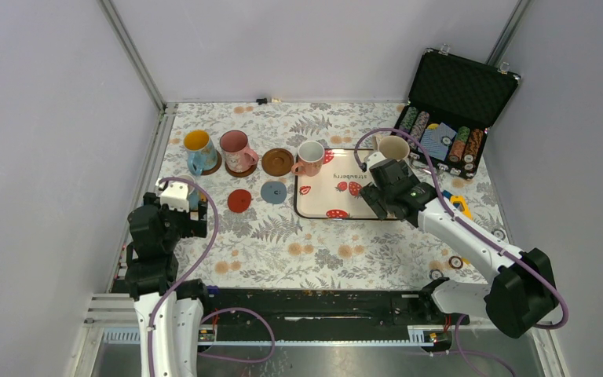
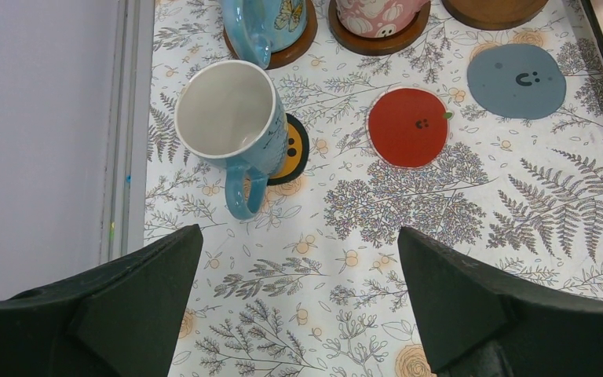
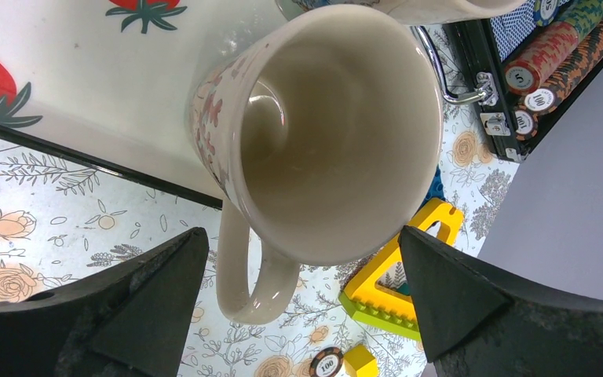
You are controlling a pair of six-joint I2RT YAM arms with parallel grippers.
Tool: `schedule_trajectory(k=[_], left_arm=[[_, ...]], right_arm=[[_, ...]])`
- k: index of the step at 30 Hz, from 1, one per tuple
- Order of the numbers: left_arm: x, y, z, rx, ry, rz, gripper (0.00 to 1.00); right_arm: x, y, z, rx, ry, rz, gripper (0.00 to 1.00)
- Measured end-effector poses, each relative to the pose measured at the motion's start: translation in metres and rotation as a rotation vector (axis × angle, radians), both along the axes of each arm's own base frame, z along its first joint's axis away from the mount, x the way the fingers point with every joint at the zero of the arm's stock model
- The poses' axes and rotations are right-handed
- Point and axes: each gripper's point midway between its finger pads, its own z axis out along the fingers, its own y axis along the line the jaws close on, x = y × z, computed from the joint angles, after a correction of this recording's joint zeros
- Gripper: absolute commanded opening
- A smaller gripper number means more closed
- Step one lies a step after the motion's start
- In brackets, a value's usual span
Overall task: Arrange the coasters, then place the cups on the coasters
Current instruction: Pick up the cup from the tray.
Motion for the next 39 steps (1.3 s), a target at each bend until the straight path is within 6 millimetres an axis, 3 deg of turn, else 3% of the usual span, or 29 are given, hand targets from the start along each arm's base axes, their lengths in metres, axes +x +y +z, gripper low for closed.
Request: schedule_trajectory(k=[24,34,39], left_arm=[[-0.001,0.002,0.002,0.002,-0.010,0.008,0.99],[-0.001,0.002,0.002,0.001,-0.011,0.011,0.99],[-0.001,0.003,0.002,0.000,-0.012,0.012,0.99]], right_arm=[[0.000,0.002,0.013,0.035,-0.045,0.004,0.99],[-0.002,0.003,0.011,0.041,-0.028,0.014,0.99],[0.000,0.001,0.000,0.005,0.002,0.003,0.98]])
